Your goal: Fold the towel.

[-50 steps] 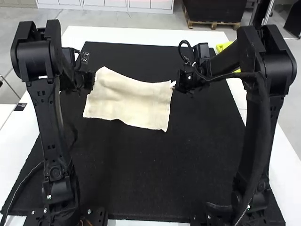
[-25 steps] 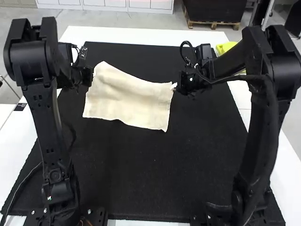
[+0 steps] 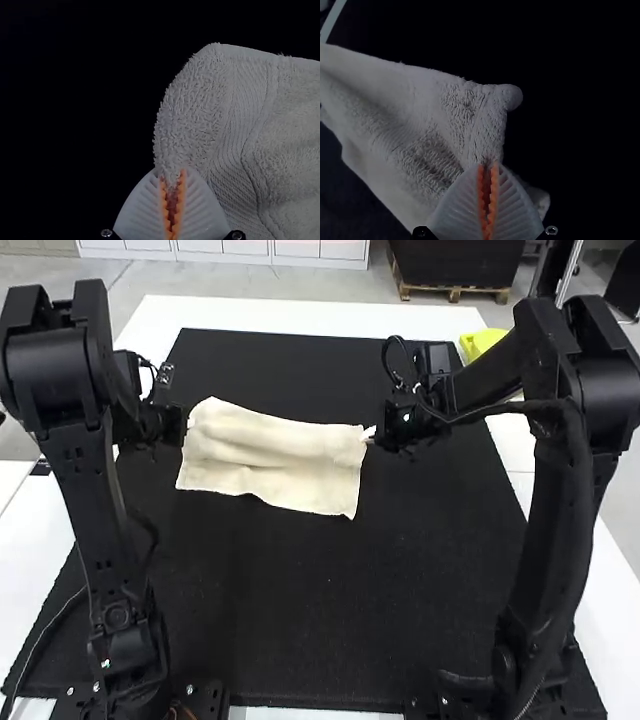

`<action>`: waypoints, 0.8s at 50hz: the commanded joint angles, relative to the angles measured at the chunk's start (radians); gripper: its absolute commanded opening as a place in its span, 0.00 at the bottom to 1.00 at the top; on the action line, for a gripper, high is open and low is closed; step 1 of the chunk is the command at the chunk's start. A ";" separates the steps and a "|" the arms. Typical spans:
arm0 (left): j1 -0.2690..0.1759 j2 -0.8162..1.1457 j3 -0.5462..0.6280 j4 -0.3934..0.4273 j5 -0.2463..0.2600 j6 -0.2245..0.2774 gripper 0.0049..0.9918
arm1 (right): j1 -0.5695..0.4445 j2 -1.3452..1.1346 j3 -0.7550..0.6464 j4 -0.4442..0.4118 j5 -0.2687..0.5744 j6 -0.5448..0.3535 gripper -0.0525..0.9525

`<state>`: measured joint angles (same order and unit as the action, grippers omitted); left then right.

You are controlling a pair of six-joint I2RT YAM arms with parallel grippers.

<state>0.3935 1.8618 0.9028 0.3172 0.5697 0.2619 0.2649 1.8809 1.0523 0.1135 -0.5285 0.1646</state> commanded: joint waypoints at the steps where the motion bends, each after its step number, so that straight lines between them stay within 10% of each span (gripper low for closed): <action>1: 0.038 -0.049 -0.008 0.003 -0.039 0.031 0.02 | 0.014 -0.062 -0.025 -0.006 0.022 0.003 0.02; 40: 0.099 -0.065 -0.131 -0.036 -0.025 0.117 0.02 | 0.019 -0.052 -0.114 0.058 0.059 0.001 0.02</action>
<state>0.4538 1.8271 0.7815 0.2699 0.5835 0.3416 0.2890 1.8591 0.9524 0.1551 -0.5274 0.1650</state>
